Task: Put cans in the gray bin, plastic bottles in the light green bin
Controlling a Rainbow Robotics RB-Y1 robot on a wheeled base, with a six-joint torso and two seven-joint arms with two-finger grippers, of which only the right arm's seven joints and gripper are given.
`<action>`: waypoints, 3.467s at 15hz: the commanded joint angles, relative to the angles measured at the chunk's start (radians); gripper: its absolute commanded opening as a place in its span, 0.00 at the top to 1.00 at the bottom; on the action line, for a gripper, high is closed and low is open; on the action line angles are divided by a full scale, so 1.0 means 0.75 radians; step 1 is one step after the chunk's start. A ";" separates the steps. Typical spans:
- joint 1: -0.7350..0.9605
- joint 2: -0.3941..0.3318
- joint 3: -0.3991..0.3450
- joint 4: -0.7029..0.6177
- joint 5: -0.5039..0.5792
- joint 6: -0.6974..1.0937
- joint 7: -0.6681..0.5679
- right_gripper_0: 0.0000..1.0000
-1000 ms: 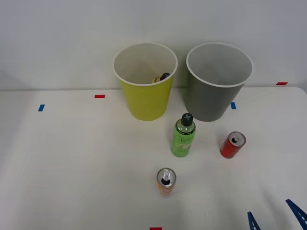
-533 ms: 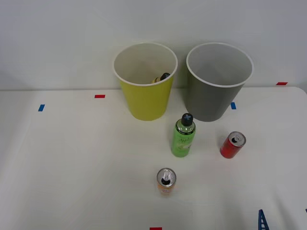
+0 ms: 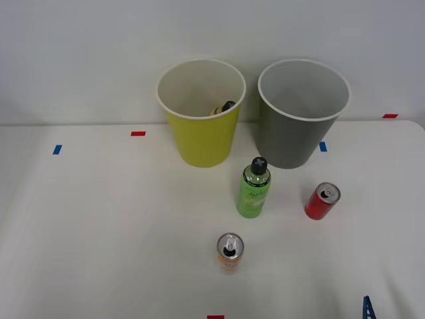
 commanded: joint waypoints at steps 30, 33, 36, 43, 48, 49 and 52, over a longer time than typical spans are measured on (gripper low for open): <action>-0.064 0.004 -0.001 0.029 0.111 -0.006 0.064 0.00; -0.064 0.004 -0.001 0.029 0.111 -0.006 0.064 0.00; -0.064 0.004 -0.001 0.029 0.111 -0.006 0.064 0.00; -0.064 0.004 -0.001 0.029 0.111 -0.006 0.064 0.00; -0.064 0.004 -0.001 0.029 0.111 -0.006 0.064 0.00; -0.064 0.004 -0.001 0.029 0.111 -0.006 0.064 0.00; -0.064 0.004 -0.001 0.029 0.111 -0.006 0.064 0.00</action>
